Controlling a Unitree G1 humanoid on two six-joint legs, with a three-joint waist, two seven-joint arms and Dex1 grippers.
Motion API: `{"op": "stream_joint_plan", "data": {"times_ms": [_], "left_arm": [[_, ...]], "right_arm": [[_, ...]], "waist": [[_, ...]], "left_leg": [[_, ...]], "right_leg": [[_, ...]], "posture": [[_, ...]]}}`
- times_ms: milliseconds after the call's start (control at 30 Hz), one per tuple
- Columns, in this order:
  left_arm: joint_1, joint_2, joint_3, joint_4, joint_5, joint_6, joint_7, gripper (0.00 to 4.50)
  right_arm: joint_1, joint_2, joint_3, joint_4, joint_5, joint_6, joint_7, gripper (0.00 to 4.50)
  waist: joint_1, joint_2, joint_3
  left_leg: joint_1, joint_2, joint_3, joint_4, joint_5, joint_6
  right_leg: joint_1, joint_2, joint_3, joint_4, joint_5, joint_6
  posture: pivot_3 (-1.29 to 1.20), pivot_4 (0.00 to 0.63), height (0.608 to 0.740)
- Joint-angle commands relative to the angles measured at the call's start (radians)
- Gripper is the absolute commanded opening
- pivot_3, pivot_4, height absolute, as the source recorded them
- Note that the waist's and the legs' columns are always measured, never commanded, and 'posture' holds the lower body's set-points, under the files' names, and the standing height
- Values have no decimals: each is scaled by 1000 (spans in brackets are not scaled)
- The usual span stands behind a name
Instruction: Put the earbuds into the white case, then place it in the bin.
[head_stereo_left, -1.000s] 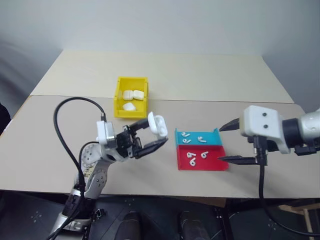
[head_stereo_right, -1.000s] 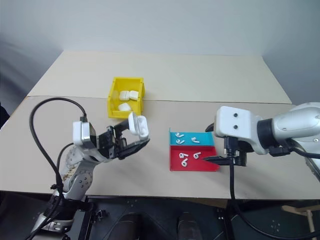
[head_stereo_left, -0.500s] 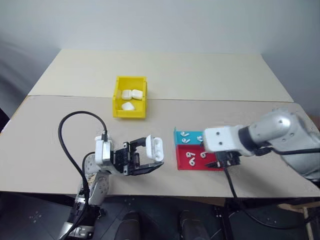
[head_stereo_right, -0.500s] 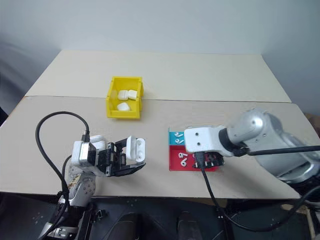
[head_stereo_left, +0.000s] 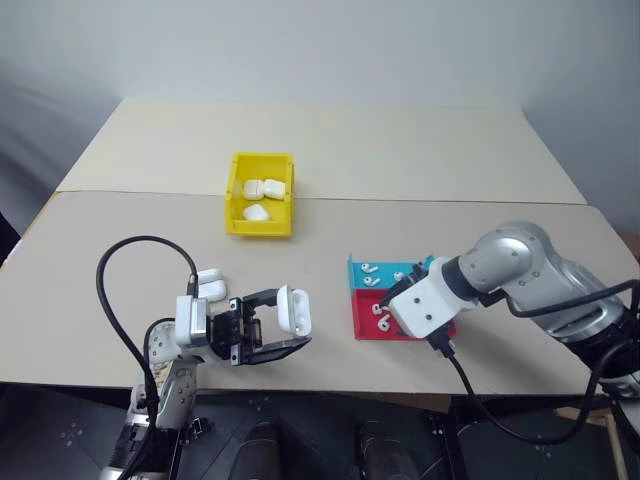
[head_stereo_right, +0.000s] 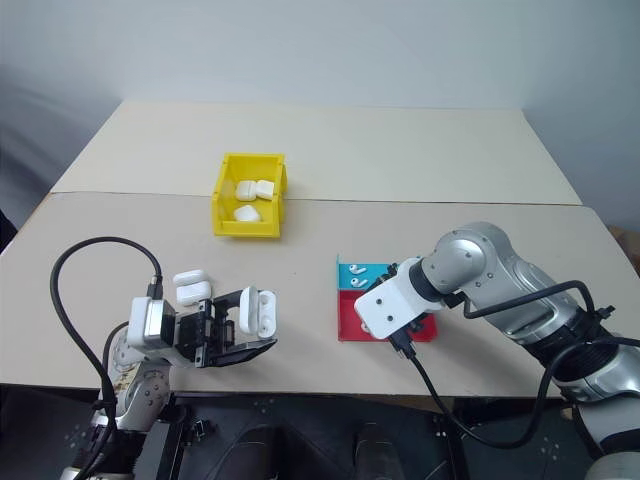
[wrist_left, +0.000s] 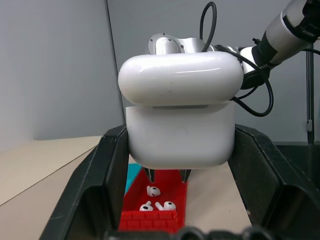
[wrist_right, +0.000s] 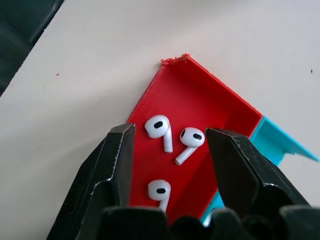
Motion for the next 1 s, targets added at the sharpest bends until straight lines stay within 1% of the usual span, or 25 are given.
{"op": "stream_joint_plan", "data": {"times_ms": [33,300,600,767,1000], "left_arm": [[7,3,3,-43,5,-6,-1,2773],[20,3,-5,-66,27,2,34,2773],[26,6,-8,-75,43,-4,39,2773],[30,2,-9,-73,47,-10,42,2773],[40,7,-5,-94,54,-3,60,2773]], "right_arm": [[-46,28,9,41,-15,-90,74,2705],[-127,96,70,174,-101,-223,157,2705],[-213,114,176,250,-107,-293,162,2705],[-230,142,194,278,-123,-300,162,2705],[-229,155,218,288,-126,-301,162,2705]], "waist": [[1,0,0],[1,0,0],[1,0,0],[1,0,0],[1,0,0]], "left_leg": [[0,0,0,0,0,0],[1,0,0,0,0,0],[1,0,0,0,0,0],[1,0,0,0,0,0],[1,0,0,0,0,0]], "right_leg": [[0,0,0,1,0,0],[-1,0,0,4,-1,-1],[-1,0,0,5,-1,-1],[-1,0,0,5,-1,-2],[-1,0,0,6,-1,-2]], "posture": [[0,150,740],[0,150,740],[0,150,740],[0,150,740],[0,150,740]]}}
